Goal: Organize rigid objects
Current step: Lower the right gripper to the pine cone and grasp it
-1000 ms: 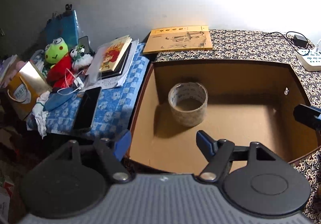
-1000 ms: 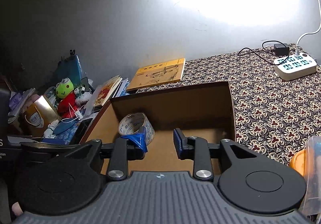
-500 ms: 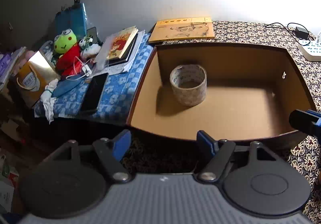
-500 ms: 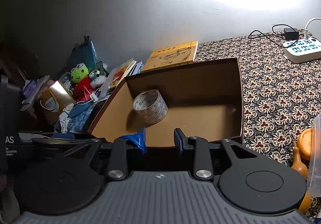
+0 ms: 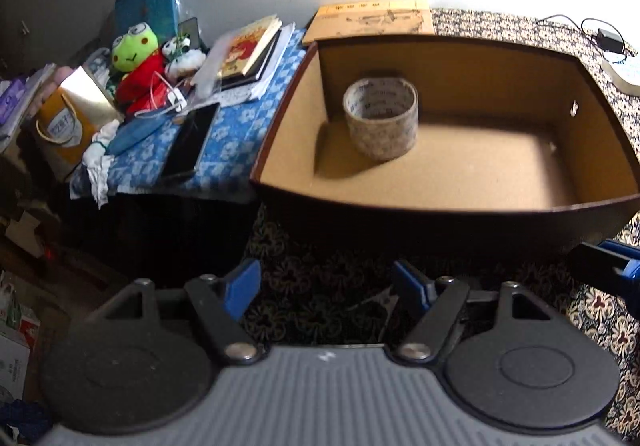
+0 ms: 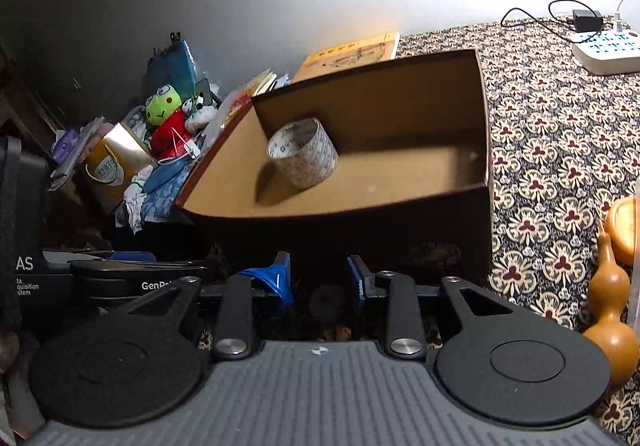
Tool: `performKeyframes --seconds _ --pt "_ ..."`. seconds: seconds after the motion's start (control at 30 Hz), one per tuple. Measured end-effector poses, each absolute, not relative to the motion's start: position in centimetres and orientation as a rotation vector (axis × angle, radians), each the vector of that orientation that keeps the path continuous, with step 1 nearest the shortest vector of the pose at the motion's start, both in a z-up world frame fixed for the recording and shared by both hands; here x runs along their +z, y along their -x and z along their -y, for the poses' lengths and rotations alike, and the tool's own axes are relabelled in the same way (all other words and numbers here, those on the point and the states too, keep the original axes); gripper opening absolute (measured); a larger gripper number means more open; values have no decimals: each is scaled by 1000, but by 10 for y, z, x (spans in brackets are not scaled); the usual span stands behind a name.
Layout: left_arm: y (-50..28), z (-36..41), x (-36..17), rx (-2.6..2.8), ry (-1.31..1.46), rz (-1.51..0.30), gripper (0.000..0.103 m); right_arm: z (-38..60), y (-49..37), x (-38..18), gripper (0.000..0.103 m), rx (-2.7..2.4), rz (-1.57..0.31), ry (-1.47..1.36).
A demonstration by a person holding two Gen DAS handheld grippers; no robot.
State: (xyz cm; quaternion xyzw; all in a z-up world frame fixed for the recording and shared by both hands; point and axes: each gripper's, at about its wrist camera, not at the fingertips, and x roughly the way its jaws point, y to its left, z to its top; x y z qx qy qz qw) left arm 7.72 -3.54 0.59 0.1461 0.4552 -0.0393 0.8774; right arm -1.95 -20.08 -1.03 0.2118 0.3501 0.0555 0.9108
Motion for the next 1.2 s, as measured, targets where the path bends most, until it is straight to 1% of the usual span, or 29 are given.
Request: performKeyframes --seconds 0.23,0.57,0.83,1.07,1.13,1.17,1.2 --pt "-64 28 -15 -152 -296 -990 75 214 35 -31 13 60 -776 -479" --pt "-14 29 -36 -549 -225 -982 76 225 47 -58 14 105 -838 -612" --pt "-27 49 -66 -679 -133 -1031 77 214 33 -67 14 150 -854 -616" --pt "-42 54 -74 -737 -58 -1040 78 207 19 -71 14 179 -887 -603" --pt "-43 56 -75 -751 -61 -1040 72 205 16 -71 16 176 -896 -591" --pt "-44 57 -74 -769 -59 -1047 60 205 16 -72 16 175 -897 -595" --pt "-45 57 -75 -774 -57 -1059 57 206 15 -73 16 175 -900 -603"
